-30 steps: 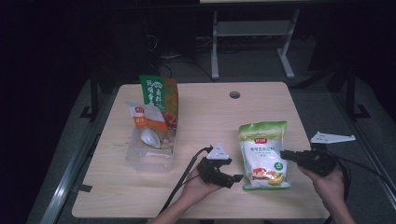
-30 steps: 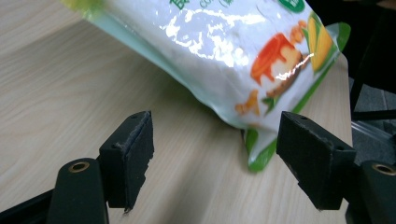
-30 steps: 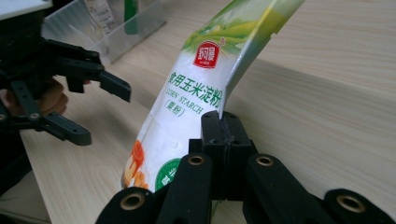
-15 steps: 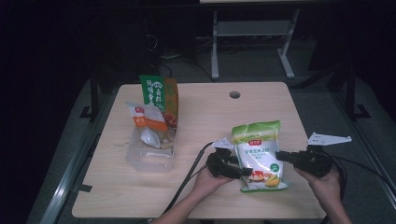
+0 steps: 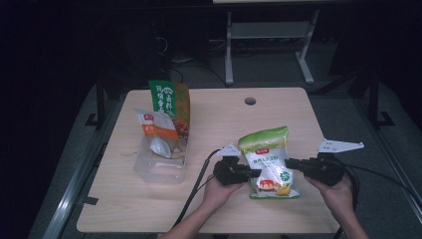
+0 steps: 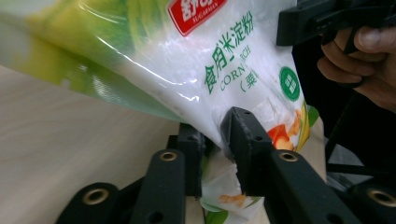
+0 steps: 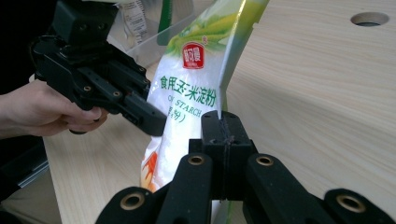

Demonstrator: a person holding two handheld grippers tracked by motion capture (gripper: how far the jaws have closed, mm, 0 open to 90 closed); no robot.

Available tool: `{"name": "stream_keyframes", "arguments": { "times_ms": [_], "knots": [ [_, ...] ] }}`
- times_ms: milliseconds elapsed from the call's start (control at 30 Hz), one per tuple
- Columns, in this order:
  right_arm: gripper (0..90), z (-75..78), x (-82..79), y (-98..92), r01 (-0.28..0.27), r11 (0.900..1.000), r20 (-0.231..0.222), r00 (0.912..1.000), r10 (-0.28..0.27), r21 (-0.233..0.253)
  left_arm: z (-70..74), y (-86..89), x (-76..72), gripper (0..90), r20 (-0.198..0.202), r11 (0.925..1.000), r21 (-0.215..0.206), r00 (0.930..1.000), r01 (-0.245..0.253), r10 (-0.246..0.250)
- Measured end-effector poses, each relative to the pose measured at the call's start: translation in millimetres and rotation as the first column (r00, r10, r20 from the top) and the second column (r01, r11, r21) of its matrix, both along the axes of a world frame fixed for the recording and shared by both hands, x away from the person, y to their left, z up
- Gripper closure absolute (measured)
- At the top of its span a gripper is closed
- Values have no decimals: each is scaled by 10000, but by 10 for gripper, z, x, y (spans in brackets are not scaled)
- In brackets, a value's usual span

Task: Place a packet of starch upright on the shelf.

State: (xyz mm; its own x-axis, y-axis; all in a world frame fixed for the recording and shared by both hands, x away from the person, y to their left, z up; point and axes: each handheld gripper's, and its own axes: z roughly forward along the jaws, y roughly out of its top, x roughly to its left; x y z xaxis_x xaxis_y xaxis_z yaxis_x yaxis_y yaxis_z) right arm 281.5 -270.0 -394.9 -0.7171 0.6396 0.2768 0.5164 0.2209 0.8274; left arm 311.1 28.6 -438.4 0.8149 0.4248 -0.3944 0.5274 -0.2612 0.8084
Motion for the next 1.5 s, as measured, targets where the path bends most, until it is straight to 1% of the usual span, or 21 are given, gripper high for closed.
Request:
{"name": "stream_keyframes", "arguments": {
  "times_ms": [67,167,233,267,300,333,433,467,500,600,633,867,1000,1067,1100,1167,1200,1300,1367,1400,1500],
  "knots": [
    [899,4,38,91,-107,9999,37,9999,108,-52,55,90,-1,788,439,9992,291,9987,-262,249],
    [898,0,67,154,-214,9997,25,9998,214,-82,82,138,-1,805,648,9981,449,9972,-415,386],
    [897,-17,115,248,-343,9994,11,9994,343,-106,131,224,-11,814,1095,9946,848,9928,-589,495],
    [896,-20,123,273,-380,9992,-13,9993,380,-121,131,224,-11,816,1095,9946,848,9928,-589,495],
    [896,-20,123,273,-380,9992,-13,9993,380,-121,148,258,-18,816,1238,9928,997,9909,-661,536],
    [895,-36,153,346,-463,9989,-4,9989,463,-110,169,313,-28,821,1484,9898,1200,9872,-764,582],
    [894,-63,189,443,-615,9980,-64,9981,614,-147,187,399,-48,826,1779,9851,1462,9819,-910,643],
    [893,-74,198,475,-662,9977,-106,9978,660,-155,187,399,-48,827,1779,9851,1462,9819,-910,643],
    [892,-88,211,505,-723,9971,-84,9974,721,-225,193,452,-60,828,1949,9816,1632,9786,-988,661],
    [890,-112,229,568,-850,9957,-162,9963,845,-356,192,493,-76,832,2084,9794,1721,9757,-1053,683],
    [886,-135,241,623,-984,9937,-176,9951,976,-545,190,539,-99,833,2221,9771,1801,9723,-1136,721],
    [863,-171,262,703,-1379,9877,-368,9901,1355,-740,193,589,-138,838,2434,9742,1967,9680,-1108,609],
    [803,-177,310,716,-1667,9852,-538,9849,1645,-405,206,553,-186,842,2759,9710,2147,9603,-1047,425],
    [795,-176,317,725,-1694,9849,-604,9841,1671,-354,206,552,-191,842,2747,9714,2129,9605,-1053,440],
    [745,-181,336,746,-1836,9825,-586,9816,1816,-319,205,561,-191,841,2718,9723,2105,9614,-1020,420],
    [731,-180,338,754,-1880,9817,-665,9803,1857,-293,204,569,-192,842,2739,9722,2128,9611,-977,367],
    [695,-170,354,794,-1996,9789,-680,9782,1964,-429,207,571,-193,842,2760,9719,2152,9606,-951,328],
    [663,-147,380,859,-2141,9747,-666,9754,2099,-635,207,576,-203,842,2846,9713,2196,9583,-915,259],
    [662,-134,396,904,-2197,9729,-661,9744,2151,-726,206,576,-207,842,2833,9727,2142,9587,-895,259],
    [664,-127,402,927,-2213,9723,-672,9740,2165,-747,211,581,-212,842,2881,9704,2276,9575,-805,119],
    [702,-117,406,967,-2187,9715,-547,9752,2144,-914,209,590,-219,841,2942,9700,2297,9557,-795,87]
  ]
}}
